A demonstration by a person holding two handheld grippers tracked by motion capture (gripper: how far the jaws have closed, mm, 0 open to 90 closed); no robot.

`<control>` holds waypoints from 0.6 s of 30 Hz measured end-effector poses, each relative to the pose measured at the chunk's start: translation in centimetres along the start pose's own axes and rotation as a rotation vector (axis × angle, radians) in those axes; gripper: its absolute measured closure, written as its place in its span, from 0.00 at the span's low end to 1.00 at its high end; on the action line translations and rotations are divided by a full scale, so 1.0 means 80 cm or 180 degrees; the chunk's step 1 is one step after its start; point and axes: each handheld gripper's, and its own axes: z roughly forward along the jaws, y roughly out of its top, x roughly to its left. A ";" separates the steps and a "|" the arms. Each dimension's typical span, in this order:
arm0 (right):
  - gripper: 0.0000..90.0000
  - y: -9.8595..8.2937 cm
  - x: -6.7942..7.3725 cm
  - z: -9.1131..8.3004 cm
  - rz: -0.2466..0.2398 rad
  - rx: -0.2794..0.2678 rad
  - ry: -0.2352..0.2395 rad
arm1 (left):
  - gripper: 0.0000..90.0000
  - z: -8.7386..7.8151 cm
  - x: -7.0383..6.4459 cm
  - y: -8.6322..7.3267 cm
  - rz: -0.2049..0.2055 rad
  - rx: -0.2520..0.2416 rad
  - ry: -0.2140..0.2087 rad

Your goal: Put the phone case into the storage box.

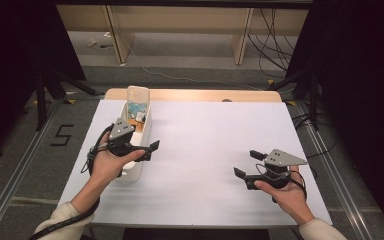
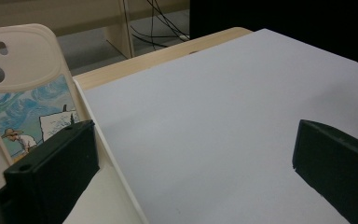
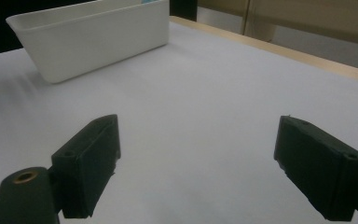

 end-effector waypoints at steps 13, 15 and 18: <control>0.17 0.000 -0.002 -0.001 0.0001 0.0005 -0.0023 | 0.00 -0.012 -0.010 -0.013 0.0042 0.0015 -0.0093; 0.17 0.000 -0.002 -0.001 -0.0001 0.0008 -0.0023 | 0.00 -0.013 -0.013 -0.015 0.0047 0.0016 -0.0110; 0.17 0.000 -0.002 -0.001 0.0008 -0.0002 -0.0025 | 0.00 -0.014 -0.015 -0.017 0.0070 0.0008 -0.0133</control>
